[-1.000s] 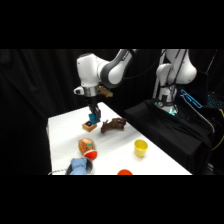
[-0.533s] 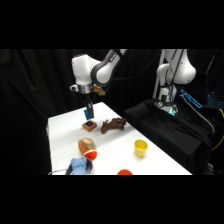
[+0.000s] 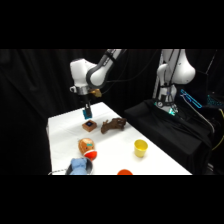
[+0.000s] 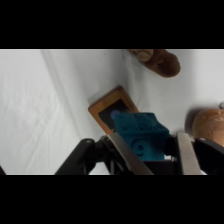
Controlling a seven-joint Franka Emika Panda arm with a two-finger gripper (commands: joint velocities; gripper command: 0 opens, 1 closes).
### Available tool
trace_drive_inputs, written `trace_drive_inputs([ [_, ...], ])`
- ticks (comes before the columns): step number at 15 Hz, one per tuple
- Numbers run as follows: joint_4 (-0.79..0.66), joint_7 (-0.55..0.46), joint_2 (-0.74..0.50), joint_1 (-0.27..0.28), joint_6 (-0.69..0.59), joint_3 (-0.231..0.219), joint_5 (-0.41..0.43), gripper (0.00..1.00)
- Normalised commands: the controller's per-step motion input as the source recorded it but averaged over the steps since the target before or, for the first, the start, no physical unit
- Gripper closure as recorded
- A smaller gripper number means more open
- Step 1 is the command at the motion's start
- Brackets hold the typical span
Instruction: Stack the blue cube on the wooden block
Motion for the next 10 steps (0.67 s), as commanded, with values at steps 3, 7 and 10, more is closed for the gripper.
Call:
trace_drive_inputs([
  [3,0.19,0.02,0.13,-0.048,-0.10,0.001,0.146,0.74],
  [7,0.17,0.04,0.15,-0.032,-0.02,-0.002,0.137,0.74],
  [10,0.16,0.04,0.15,-0.033,0.06,0.008,0.146,0.74],
])
